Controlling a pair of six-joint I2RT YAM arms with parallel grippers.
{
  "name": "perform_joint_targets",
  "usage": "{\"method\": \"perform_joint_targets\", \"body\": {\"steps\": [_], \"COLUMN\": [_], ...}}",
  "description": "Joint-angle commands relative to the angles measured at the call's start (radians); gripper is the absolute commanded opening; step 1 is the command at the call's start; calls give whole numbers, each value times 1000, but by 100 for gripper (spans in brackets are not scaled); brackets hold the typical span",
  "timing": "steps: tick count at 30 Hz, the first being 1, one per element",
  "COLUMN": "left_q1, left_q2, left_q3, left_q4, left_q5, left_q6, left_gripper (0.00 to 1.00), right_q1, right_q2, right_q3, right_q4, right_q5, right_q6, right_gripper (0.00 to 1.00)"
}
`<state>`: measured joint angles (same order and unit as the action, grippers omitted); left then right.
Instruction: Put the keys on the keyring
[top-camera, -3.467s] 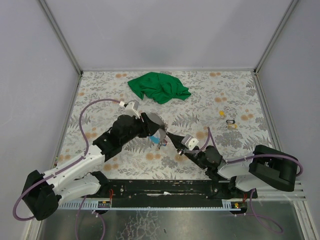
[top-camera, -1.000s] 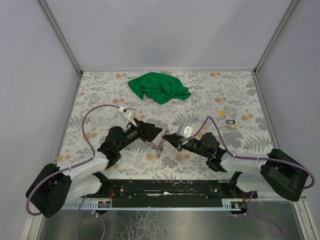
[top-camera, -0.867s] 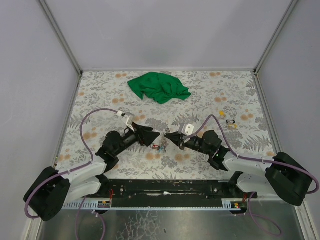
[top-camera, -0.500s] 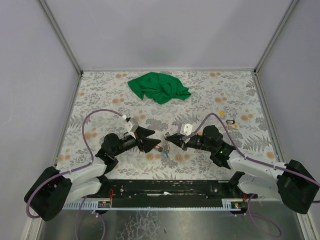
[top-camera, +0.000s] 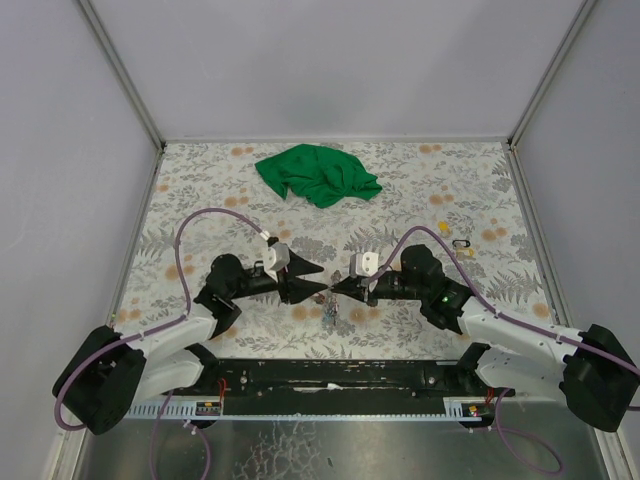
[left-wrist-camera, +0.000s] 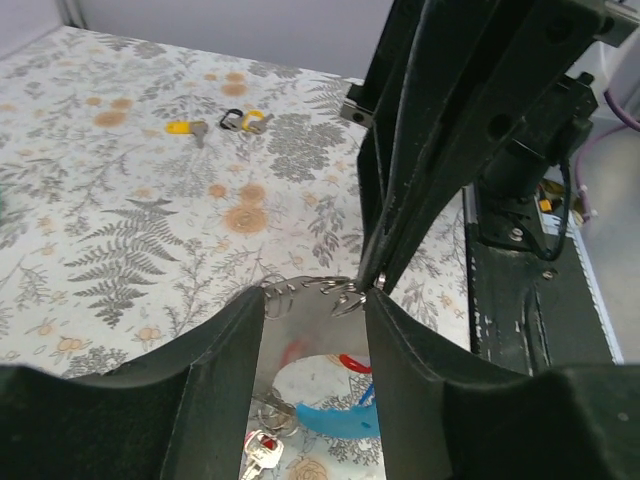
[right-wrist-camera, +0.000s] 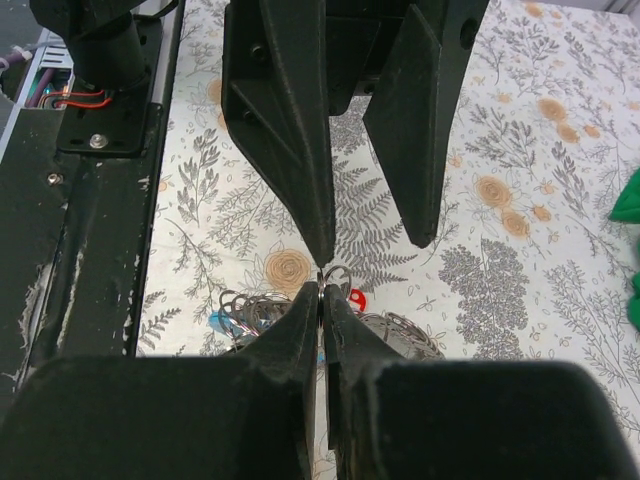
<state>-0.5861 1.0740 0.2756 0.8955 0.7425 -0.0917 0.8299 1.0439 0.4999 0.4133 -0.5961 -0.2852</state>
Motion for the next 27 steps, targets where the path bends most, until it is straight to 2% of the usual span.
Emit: {"method": "perform_joint_targets", "body": {"steps": [1, 8, 22, 27], "left_q1": [11, 11, 10, 11], "left_q2": [0, 10, 94, 108], "left_q3": [33, 55, 90, 99], "left_q4": [-32, -100, -60, -76], "left_q5": [117, 156, 261, 272], "left_q6": [51, 75, 34, 41], "left_gripper": [44, 43, 23, 18], "right_q1": [-6, -7, -6, -6], "right_q2": [-25, -31, -32, -37], "right_q3": [53, 63, 66, 68], "right_q4": [7, -16, -19, -25], "right_q5": [-47, -61, -79, -88], "right_q6": [-24, -34, -31, -31], "right_gripper": [7, 7, 6, 6]}}
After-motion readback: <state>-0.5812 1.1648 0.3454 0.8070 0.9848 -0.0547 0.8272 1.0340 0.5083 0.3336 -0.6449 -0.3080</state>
